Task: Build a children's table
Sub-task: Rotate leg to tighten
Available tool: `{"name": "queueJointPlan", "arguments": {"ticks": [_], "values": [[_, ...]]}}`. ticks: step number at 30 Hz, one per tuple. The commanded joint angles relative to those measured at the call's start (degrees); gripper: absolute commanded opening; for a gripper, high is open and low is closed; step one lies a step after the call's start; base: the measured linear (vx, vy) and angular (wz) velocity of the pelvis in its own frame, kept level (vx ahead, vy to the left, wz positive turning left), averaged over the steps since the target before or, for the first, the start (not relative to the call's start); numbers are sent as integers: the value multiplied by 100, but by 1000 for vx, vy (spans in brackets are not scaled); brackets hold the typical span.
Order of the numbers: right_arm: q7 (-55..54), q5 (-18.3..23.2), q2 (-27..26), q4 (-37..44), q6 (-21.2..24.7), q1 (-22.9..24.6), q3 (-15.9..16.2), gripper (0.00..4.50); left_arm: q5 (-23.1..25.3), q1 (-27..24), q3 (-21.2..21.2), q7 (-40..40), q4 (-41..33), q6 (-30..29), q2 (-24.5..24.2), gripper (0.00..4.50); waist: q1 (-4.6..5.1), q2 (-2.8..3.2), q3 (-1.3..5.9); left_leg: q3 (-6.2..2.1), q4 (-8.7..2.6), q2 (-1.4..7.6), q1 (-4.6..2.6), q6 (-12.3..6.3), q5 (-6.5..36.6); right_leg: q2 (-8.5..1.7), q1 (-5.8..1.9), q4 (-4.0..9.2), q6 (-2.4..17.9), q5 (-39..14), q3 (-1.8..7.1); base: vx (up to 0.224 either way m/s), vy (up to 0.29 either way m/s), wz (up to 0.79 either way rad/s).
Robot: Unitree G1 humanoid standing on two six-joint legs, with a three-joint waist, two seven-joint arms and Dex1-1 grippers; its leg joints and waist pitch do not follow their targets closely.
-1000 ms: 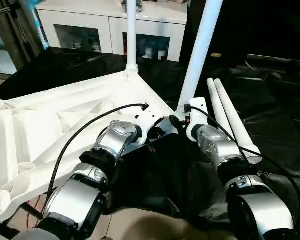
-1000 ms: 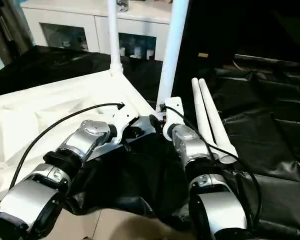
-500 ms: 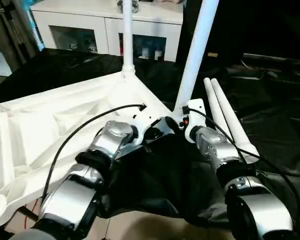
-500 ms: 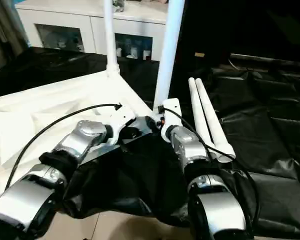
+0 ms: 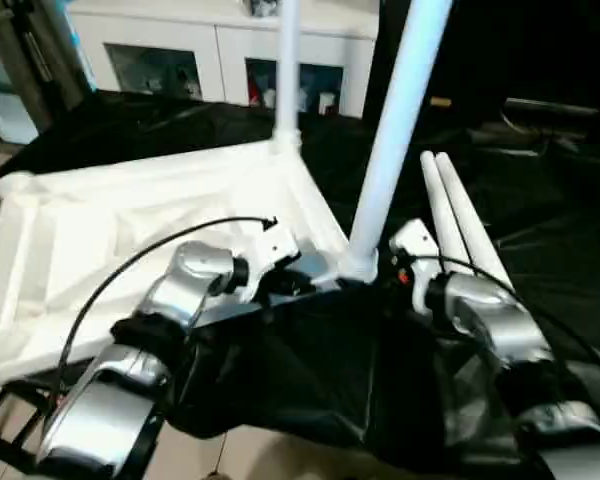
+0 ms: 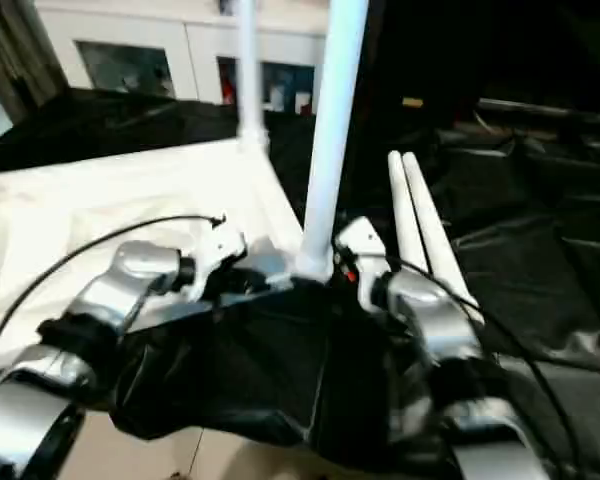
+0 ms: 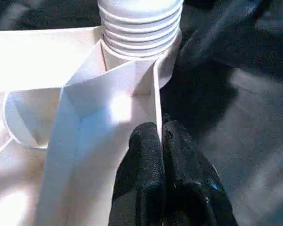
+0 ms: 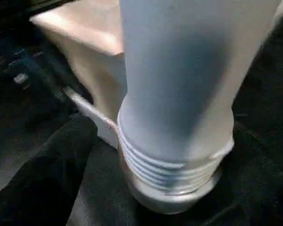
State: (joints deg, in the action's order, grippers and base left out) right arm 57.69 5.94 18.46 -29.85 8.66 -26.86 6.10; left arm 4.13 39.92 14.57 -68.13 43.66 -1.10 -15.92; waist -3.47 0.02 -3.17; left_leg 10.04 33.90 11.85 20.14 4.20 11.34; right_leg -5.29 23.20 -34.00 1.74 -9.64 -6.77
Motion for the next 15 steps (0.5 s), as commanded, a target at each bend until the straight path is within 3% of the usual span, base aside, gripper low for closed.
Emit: {"name": "queueJointPlan", "arguments": {"ticks": [1, 6, 10, 12, 15], "values": [[401, 130, 48, 304, 83, 91, 223, 433, -249, 25, 101, -426, -368, 252, 32, 0, -9, 22, 389, 2, -388, 196, -6, -510, 995, -349, -360, 367, 1385, -973, 352, 0, 0, 0], [522, 57, 183, 499, 52, 186, 273, 433, -319, -131, 116, -797, -576, 215, -169, 0, -26, 26, 376, 7, -407, 198, -34, -307, 1145, -351, -324, 394, 1297, -1309, 376, 0, 0, 0], [554, 29, 227, 536, 72, 209, 361, 433, -350, -203, 145, -930, -697, 144, -264, 0, -6, 18, 376, 0, -412, 185, -13, -292, 1102, -345, -337, 390, 1241, -1339, 378, 0, 0, 0], [533, 43, 212, 530, 79, 206, 376, 399, -360, -226, 144, -977, -742, 118, -288, 0, -1, 18, 382, -1, -409, 181, 2, -291, 1034, -345, -348, 375, 1239, -1284, 383, 0, 0, 0], [514, 54, 175, 541, 93, 211, 381, 387, -356, -255, 141, -998, -790, 96, -324, 0, -2, 23, 391, 3, -400, 182, -4, -310, 951, -342, -345, 358, 1273, -1137, 387, 0, 0, 0]]}}
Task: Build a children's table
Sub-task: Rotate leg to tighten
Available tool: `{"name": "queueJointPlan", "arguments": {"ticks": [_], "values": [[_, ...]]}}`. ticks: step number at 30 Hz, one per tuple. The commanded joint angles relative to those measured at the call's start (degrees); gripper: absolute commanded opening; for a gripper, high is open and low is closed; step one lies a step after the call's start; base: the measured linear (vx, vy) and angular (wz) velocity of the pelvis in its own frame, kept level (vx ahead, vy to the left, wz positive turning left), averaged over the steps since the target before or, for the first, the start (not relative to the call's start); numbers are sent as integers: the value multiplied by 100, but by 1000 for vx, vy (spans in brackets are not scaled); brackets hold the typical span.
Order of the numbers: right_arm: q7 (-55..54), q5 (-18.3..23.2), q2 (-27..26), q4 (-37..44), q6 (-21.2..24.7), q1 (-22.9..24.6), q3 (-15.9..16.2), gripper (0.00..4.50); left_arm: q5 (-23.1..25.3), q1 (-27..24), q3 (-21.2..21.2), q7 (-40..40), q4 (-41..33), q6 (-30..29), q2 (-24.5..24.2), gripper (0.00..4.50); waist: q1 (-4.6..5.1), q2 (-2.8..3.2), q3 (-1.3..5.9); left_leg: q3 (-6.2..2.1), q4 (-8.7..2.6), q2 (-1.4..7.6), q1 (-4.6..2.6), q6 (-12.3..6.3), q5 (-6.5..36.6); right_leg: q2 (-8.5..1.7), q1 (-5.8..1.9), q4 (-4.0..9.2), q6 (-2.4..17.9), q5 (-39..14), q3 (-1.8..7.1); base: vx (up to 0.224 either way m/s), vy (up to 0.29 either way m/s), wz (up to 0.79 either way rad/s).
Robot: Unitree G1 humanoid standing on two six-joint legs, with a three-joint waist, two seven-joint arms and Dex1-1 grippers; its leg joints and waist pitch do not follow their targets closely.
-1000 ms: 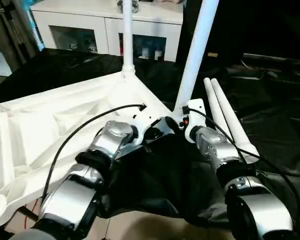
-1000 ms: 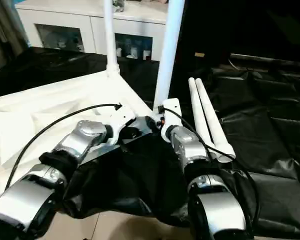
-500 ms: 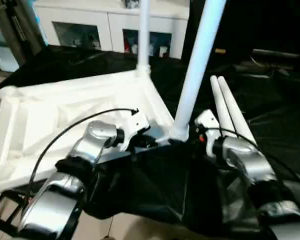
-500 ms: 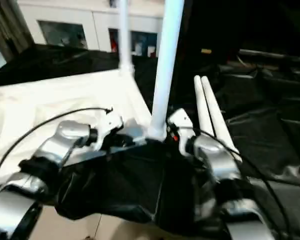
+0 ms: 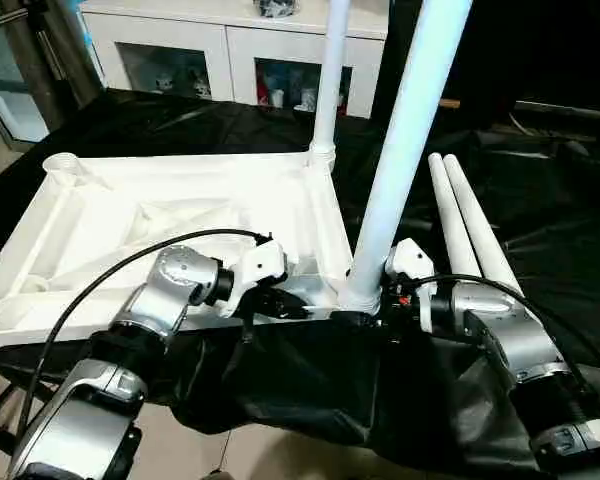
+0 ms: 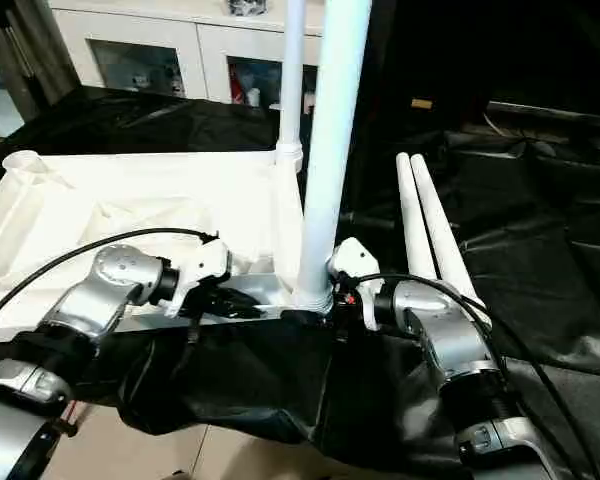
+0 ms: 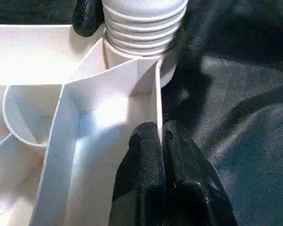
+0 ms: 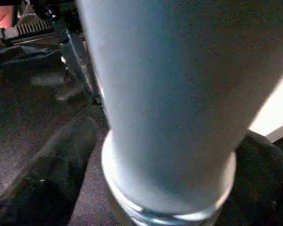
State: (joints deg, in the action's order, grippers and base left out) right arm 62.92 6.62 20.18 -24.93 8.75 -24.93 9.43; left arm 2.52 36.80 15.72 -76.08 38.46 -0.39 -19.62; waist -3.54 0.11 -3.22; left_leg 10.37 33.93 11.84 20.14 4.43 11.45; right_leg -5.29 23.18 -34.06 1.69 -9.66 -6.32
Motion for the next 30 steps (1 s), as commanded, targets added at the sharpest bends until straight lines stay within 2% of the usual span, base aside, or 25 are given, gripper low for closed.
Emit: {"name": "queueJointPlan", "arguments": {"ticks": [1, 2, 3, 4, 5, 7, 10, 13, 14, 15, 18, 19, 20, 21, 22, 23, 25, 27, 28, 30], "values": [[-13, -12, -4, 52, 83, 20, 48, 387, -195, 49, 25, -208, -285, 18, 37, 0, 6, 17, 399, -29, -400, 184, -1, -340, 909, -340, -346, 355, 1300, -1067, 342, 0, 0, 0], [-19, -9, -7, 59, 82, 24, 49, 359, -200, 40, 26, -212, -305, 6, 27, 0, 9, 19, 401, -30, -400, 186, -1, -347, 892, -336, -348, 344, 1321, -1006, 340, 0, 0, 0], [-11, 9, -12, 66, 92, 32, 48, 359, -202, 28, 28, -216, -323, -8, 12, 0, 9, 17, 400, -29, -398, 185, 1, -351, 887, -337, -349, 344, 1327, -989, 340, 0, 0, 0], [-11, 22, -12, 75, 92, 46, 59, 354, -206, 12, 32, -215, -343, -21, -4, 0, 10, -26, 398, -22, -396, 179, 7, -363, 887, -337, -353, 350, 1323, -1007, 341, 0, 0, 0], [-14, 38, -21, 81, 101, 71, 68, 351, -214, -15, 28, -211, -368, -42, -23, 0, 2, -2, 395, -28, -400, 182, 3, -364, 887, -344, -353, 349, 1316, -1071, 340, 0, 0, 0], [-16, 46, -28, 85, 103, 93, 77, 323, -219, -38, 25, -206, -390, -58, -37, 0, 6, -1, 392, -23, -396, 179, 5, -371, 891, -341, -348, 355, 1299, -1099, 343, 0, 0, 0], [-120, 43, -103, 47, 105, 164, 84, 306, -270, -141, -15, -169, -522, -173, -64, 0, 5, -1, 395, -28, -400, 187, 2, -352, 902, -351, -348, 354, 1269, -1177, 344, 0, 0, 0], [-641, -41, -349, -123, 122, 207, -2, 289, -276, -247, -77, 32, -629, -323, -41, 0, 33, -27, 385, -33, -407, 179, 14, -320, 901, -352, -345, 360, 1234, -1273, 347, 0, 0, 0], [-888, -79, -462, -205, 112, 201, -48, 283, -252, -254, -114, 188, -616, -354, -4, 0, 49, -44, 373, -27, -410, 167, 5, -294, 990, -346, -333, 395, 1161, -1487, 345, 0, 0, 0], [-1028, -99, -523, -246, 104, 207, -76, 283, -235, -265, -133, 286, -619, -374, 21, 0, 53, -35, 366, -34, -415, 168, 1, -266, 1027, -355, -325, 402, 1131, -1601, 347, 0, 0, 0], [-1833, -173, -901, -524, 122, 179, -241, 279, -137, -239, -242, 860, -548, -560, 187, 0, 107, -96, 350, -47, -432, 160, -14, -136, 1182, -358, -295, 468, 938, -2160, 345, 0, 0, 0], [-2506, -143, -1308, -742, 205, 149, -395, 279, -17, -214, -308, 1386, -485, -690, 344, 0, 129, -102, 340, -50, -442, 165, -6, -111, 1189, -360, -288, 460, 923, -2196, 350, 0, 0, 0], [-2757, -121, -1476, -809, 243, 140, -450, 279, 42, -212, -328, 1621, -474, -724, 409, 0, 172, -80, 313, -66, -462, 162, -17, -42, 1337, -362, -260, 498, 851, -2476, 344, 0, 0, 0], [-2890, -122, -1550, -849, 253, 125, -476, 279, 52, -203, -346, 1725, -465, -767, 451, 0, 186, -81, 319, -76, -458, 153, -26, -10, 1417, -361, -266, 505, 797, -2623, 329, 0, 0, 0], [-3129, -131, -1680, -927, 266, 96, -516, 279, 62, -195, -373, 1895, -473, -854, 526, 0, 188, -103, 328, -77, -452, 147, -31, -28, 1449, -368, -264, 531, 695, -2776, 336, 0, 0, 0], [-3413, -140, -1857, -1050, 243, 51, -551, 279, 89, -184, -403, 2142, -494, -943, 633, 0, 202, -143, 312, -68, -454, 144, -41, -46, 1514, -363, -226, 567, 644, -2890, 345, 0, 0, 0], [-3685, -180, -2005, -1164, 189, -4, -565, 279, 112, -163, -434, 2369, -493, -1034, 739, 0, 200, -115, 308, -80, -461, 134, -40, -56, 1566, -364, -225, 588, 551, -3042, 338, 0, 0, 0], [-3951, -204, -2223, -1345, 87, -102, -565, 279, 127, -137, -451, 2656, -529, -1137, 917, 0, 231, -150, 309, -89, -465, 138, -44, -19, 1652, -365, -206, 593, 504, -3147, 330, 0, 0, 0], [-3919, -188, -2400, -1436, -13, -171, -523, 313, 102, -140, -411, 2758, -595, -1186, 1067, 0, 219, -146, 312, -91, -466, 130, -58, -27, 1691, -365, -199, 622, 448, -3210, 328, 0, 0, 0], [-3780, -183, -2492, -1459, -61, -203, -501, 348, 104, -170, -377, 2788, -657, -1203, 1147, 0, 220, -144, 316, -99, -474, 129, -49, -63, 1799, -359, -197, 625, 422, -3175, 333, 0, 0, 0]]}}
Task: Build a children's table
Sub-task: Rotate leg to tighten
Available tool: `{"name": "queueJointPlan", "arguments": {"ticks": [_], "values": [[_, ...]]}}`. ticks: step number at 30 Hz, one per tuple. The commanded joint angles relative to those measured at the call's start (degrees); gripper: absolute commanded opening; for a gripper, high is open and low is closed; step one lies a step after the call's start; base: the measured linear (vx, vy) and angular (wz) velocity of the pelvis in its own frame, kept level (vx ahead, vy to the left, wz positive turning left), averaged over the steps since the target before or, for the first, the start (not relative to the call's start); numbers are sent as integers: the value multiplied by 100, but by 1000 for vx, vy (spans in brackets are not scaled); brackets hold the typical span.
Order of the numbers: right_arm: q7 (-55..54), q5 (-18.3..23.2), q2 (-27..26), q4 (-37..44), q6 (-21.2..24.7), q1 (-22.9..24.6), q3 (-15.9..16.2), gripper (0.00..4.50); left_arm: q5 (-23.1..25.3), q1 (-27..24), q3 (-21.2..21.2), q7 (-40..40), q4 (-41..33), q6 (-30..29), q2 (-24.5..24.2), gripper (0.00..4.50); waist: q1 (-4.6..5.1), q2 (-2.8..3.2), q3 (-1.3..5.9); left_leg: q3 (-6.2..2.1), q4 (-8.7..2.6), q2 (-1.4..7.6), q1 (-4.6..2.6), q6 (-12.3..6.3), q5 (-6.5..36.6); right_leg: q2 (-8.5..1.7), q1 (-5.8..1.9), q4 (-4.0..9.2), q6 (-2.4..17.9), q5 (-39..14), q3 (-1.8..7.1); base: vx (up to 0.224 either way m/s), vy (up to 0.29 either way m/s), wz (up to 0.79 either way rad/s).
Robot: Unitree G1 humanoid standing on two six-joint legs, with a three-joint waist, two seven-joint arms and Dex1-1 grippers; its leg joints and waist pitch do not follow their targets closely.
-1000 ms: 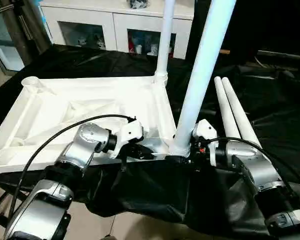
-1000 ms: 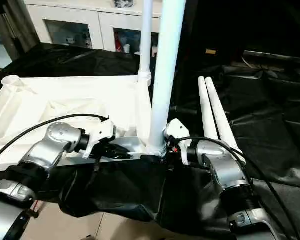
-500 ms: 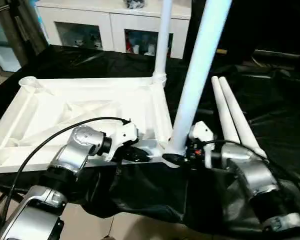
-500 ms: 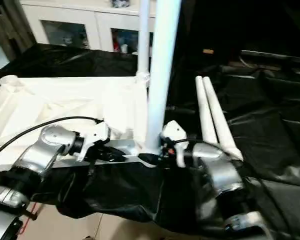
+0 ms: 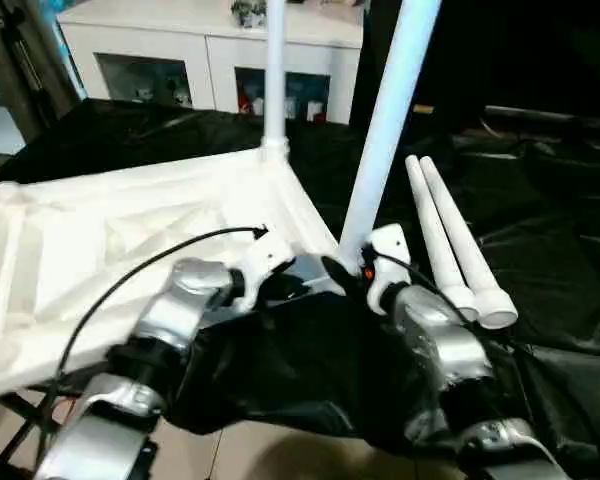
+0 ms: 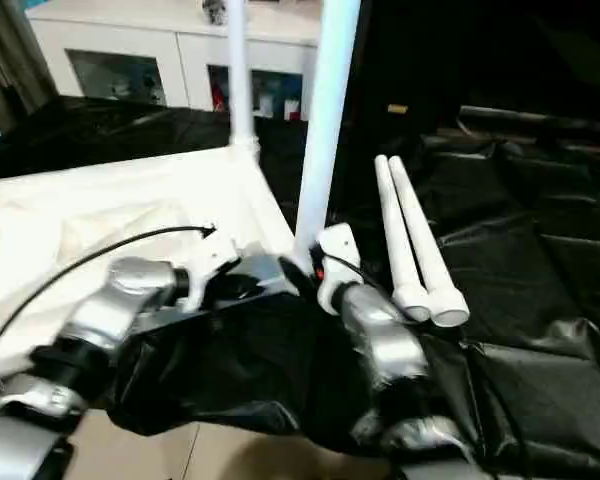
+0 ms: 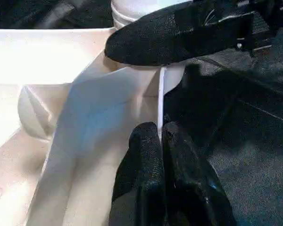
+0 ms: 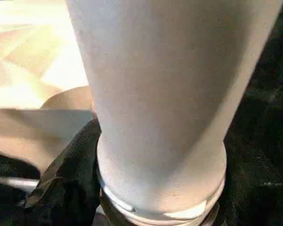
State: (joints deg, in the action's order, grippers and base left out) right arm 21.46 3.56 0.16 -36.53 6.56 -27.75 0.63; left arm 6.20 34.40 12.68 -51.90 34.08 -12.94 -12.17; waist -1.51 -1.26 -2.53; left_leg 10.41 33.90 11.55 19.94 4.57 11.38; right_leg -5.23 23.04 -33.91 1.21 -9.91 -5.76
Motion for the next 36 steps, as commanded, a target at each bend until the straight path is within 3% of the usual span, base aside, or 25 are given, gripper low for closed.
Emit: {"name": "queueJointPlan", "arguments": {"ticks": [1, 2, 3, 5, 9, 15, 20, 24, 26, 29, 36], "values": [[395, 106, -500, -297, 150, 72, 384, 351, -256, 49, -54, 354, -245, 65, 409, 0, 19, -11, 254, -104, -476, 162, -22, -89, 1805, -367, -186, 606, 471, -3105, 283, 0, 0, 0], [412, 96, -506, -298, 144, 63, 390, 358, -256, 29, -33, 339, -274, 69, 408, 0, 22, -17, 261, -108, -484, 161, -3, -105, 1766, -363, -198, 593, 478, -3008, 285, 0, 0, 0], [464, 60, -475, -266, 124, 52, 425, 370, -270, -18, 7, 270, -339, 93, 382, 0, 17, 17, 259, -112, -491, 166, -1, -103, 1756, -361, -199, 581, 515, -2912, 291, 0, 0, 0], [534, 39, -411, -228, 104, 43, 467, 393, -297, -63, 40, 182, -400, 127, 339, 0, 23, 6, 268, -102, -488, 170, -1, -111, 1742, -360, -198, 570, 581, -2775, 302, 0, 0, 0], [1099, 105, -62, -40, 59, 55, 551, 393, -347, -200, 96, -221, -534, 291, 146, 0, 31, 14, 290, -98, -483, 178, 24, -180, 1639, -356, -236, 525, 718, -2439, 313, 0, 0, 0], [2566, 234, 775, 537, 66, 239, 789, 393, -564, -379, 192, -1179, -761, 532, -294, 0, 17, 33, 325, -54, -433, 172, 48, -386, 1178, -329, -287, 413, 1102, -1475, 338, 0, 0, 0], [3741, 384, 1457, 947, 250, 359, 964, 393, -582, -408, 294, -1879, -757, 682, -736, 0, -57, 58, 349, -33, -407, 193, 32, -554, 762, -314, -320, 297, 1400, -665, 348, 0, 0, 0], [4102, 416, 1643, 1009, 274, 343, 1016, 393, -526, -359, 286, -1954, -646, 722, -871, 0, -64, 59, 332, -26, -414, 213, 16, -482, 918, -320, -315, 312, 1451, -815, 340, 0, 0, 0], [4251, 388, 1722, 991, 276, 286, 1089, 393, -559, -304, 246, -2041, -555, 765, -947, 0, -61, 78, 321, -29, -421, 205, 14, -397, 1062, -321, -314, 341, 1401, -1044, 339, 0, 0, 0], [4212, 379, 1699, 952, 278, 260, 1088, 379, -558, -291, 244, -2048, -541, 778, -961, 0, -63, 56, 323, -37, -423, 198, 18, -325, 1102, -331, -320, 358, 1306, -1286, 343, 0, 0, 0], [4065, 322, 1567, 875, 259, 316, 1151, 327, -592, -271, 229, -1985, -509, 786, -917, 0, -62, 58, 336, -39, -415, 201, 22, -351, 923, -327, -318, 326, 1349, -1057, 344, 0, 0, 0]]}}
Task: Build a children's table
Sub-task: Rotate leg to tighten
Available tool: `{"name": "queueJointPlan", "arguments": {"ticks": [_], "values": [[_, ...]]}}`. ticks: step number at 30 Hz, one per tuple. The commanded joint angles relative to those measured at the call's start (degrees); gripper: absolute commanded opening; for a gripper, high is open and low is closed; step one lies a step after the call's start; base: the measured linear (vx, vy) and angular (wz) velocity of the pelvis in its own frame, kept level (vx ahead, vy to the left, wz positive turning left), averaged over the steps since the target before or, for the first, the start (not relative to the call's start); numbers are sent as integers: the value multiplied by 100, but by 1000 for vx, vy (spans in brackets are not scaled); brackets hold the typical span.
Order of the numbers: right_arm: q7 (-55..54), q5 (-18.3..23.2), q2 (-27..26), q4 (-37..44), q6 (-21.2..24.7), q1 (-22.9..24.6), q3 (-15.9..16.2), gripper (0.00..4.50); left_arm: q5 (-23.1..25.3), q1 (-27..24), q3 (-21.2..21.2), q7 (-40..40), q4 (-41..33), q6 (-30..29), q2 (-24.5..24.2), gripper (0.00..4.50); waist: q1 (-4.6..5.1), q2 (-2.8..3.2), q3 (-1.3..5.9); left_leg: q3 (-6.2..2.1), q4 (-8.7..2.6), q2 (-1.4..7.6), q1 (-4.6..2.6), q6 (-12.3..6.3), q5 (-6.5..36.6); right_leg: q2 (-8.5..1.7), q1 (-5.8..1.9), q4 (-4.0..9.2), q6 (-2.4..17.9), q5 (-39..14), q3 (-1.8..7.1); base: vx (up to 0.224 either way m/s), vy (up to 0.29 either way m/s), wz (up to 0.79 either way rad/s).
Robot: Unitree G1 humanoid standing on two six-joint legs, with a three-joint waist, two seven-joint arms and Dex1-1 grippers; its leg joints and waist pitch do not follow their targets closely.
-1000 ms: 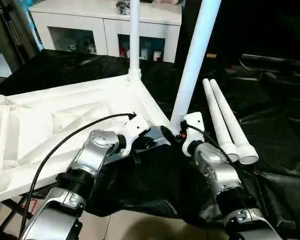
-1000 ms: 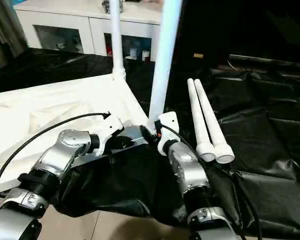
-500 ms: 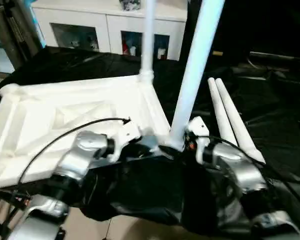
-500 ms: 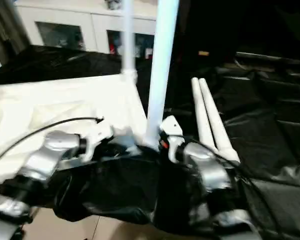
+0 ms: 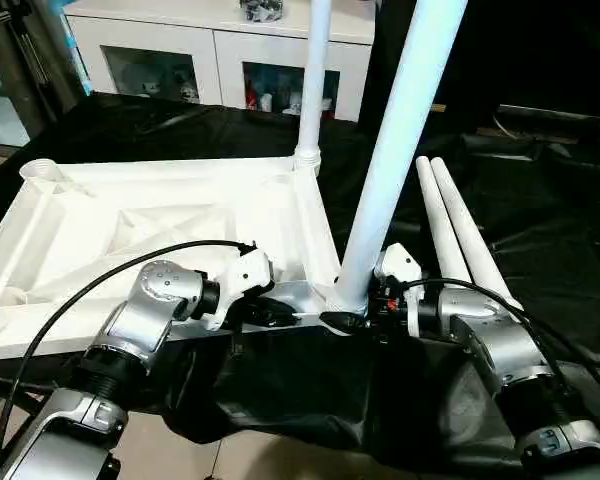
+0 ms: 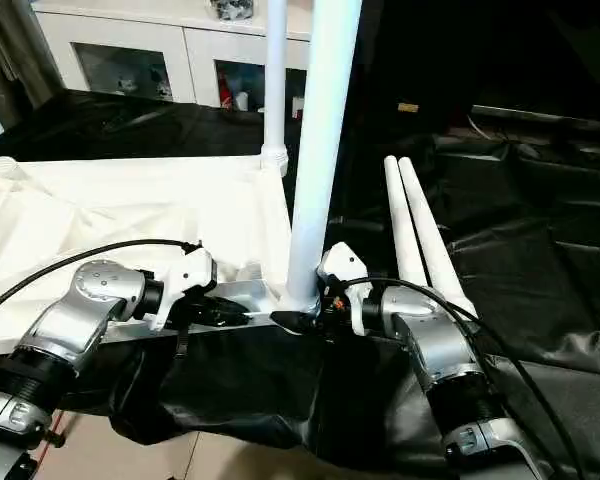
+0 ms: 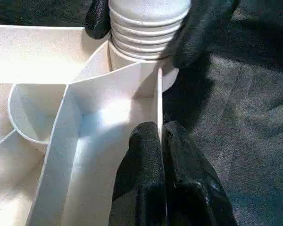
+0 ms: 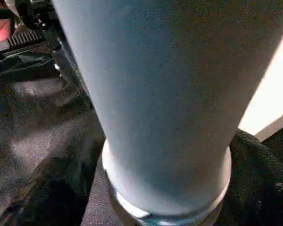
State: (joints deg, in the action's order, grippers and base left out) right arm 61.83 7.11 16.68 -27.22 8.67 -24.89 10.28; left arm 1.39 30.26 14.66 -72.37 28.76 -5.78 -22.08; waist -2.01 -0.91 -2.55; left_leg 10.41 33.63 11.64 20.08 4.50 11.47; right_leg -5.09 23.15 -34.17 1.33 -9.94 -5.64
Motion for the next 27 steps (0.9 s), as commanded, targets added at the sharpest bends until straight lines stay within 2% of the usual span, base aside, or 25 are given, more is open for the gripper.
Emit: {"name": "queueJointPlan", "arguments": {"ticks": [1, 4, 6, 8, 9, 12, 13, 14, 15, 17, 19, 20, 21, 22, 24, 27], "values": [[-170, -102, -150, -144, -22, 46, 150, 318, -100, 159, 3, 177, 55, 46, 135, 0, -9, 16, 338, -38, -387, 191, 10, -334, 915, -344, -329, 357, 1336, -1067, 332, 0, 0, 0], [-562, -183, -294, -302, -124, 68, 61, 298, -106, 192, -53, 365, 104, -16, 249, 0, 1, 19, 326, -42, -398, 187, 1, -259, 1049, -349, -314, 385, 1275, -1323, 332, 0, 0, 0], [-1008, -262, -449, -456, -181, 65, -24, 286, -111, 234, -102, 548, 157, -64, 357, 0, 6, 21, 311, -40, -403, 175, -24, -196, 1195, -344, -295, 428, 1192, -1612, 330, 0, 0, 0], [-1379, -298, -609, -569, -204, 60, -98, 280, -96, 277, -142, 756, 201, -142, 465, 0, 25, 17, 301, -54, -417, 173, -20, -117, 1297, -347, -294, 455, 1071, -1901, 327, 0, 0, 0], [-1945, -318, -856, -732, -147, 17, -230, 278, -75, 344, -200, 1059, 268, -255, 624, 0, 34, 12, 307, -59, -417, 173, -8, -104, 1303, -349, -300, 456, 1026, -1965, 330, 0, 0, 0], [-2642, -337, -1140, -949, -112, -64, -389, 276, -45, 424, -258, 1390, 348, -324, 804, 0, 55, 14, 297, -59, -425, 159, -26, -60, 1417, -342, -262, 503, 934, -2220, 324, 0, 0, 0], [-3536, -439, -1404, -1263, -69, -212, -539, 276, -3, 522, -321, 1783, 445, -419, 1011, 0, 64, 15, 289, -66, -426, 159, -29, -25, 1423, -347, -250, 503, 918, -2285, 322, 0, 0, 0], [-3750, -465, -1465, -1342, -68, -250, -574, 276, 6, 546, -337, 1882, 469, -440, 1062, 0, 90, 24, 290, -72, -433, 148, -40, 44, 1460, -341, -241, 517, 877, -2411, 311, 0, 0, 0], [-4219, -459, -1624, -1545, -54, -348, -710, 276, 19, 602, -372, 2101, 527, -499, 1179, 0, 86, 24, 298, -81, -430, 145, -36, 50, 1470, -345, -252, 521, 847, -2453, 304, 0, 0, 0], [-4730, -276, -1896, -1827, -31, -495, -984, 276, 19, 677, -389, 2340, 599, -543, 1351, 0, 104, 29, 282, -68, -423, 137, -60, 20, 1623, -347, -205, 572, 781, -2647, 307, 0, 0, 0], [-4645, -284, -2002, -1853, -121, -527, -913, 276, 6, 701, -376, 2402, 605, -542, 1450, 0, 99, 29, 295, -73, -428, 132, -36, -29, 1593, -332, -227, 566, 736, -2562, 301, 0, 0, 0], [-4325, -321, -2088, -1796, -278, -526, -753, 310, 2, 713, -337, 2433, 583, -535, 1552, 0, 88, 29, 299, -70, -428, 139, -26, -62, 1556, -335, -228, 556, 756, -2392, 308, 0, 0, 0], [-4244, -340, -2103, -1776, -319, -522, -711, 310, 3, 714, -324, 2438, 576, -530, 1571, 0, 90, 28, 299, -69, -433, 144, -18, -76, 1557, -335, -234, 548, 770, -2337, 309, 0, 0, 0], [-4244, -340, -2103, -1776, -319, -522, -711, 345, 3, 714, -324, 2438, 576, -530, 1571, 0, 88, 26, 304, -70, -432, 140, -2, -98, 1525, -333, -250, 538, 780, -2272, 307, 0, 0, 0], [-3895, -311, -2117, -1655, -372, -487, -663, 351, -13, 655, -222, 2252, 475, -458, 1559, 0, 87, 20, 299, -65, -432, 145, 12, -155, 1497, -338, -258, 527, 826, -2184, 314, 0, 0, 0], [-3634, -329, -2027, -1566, -375, -476, -573, 390, -35, 561, -157, 1984, 359, -384, 1468, 0, 82, 18, 303, -64, -433, 146, 10, -181, 1468, -340, -263, 523, 852, -2192, 316, 0, 0, 0]]}}
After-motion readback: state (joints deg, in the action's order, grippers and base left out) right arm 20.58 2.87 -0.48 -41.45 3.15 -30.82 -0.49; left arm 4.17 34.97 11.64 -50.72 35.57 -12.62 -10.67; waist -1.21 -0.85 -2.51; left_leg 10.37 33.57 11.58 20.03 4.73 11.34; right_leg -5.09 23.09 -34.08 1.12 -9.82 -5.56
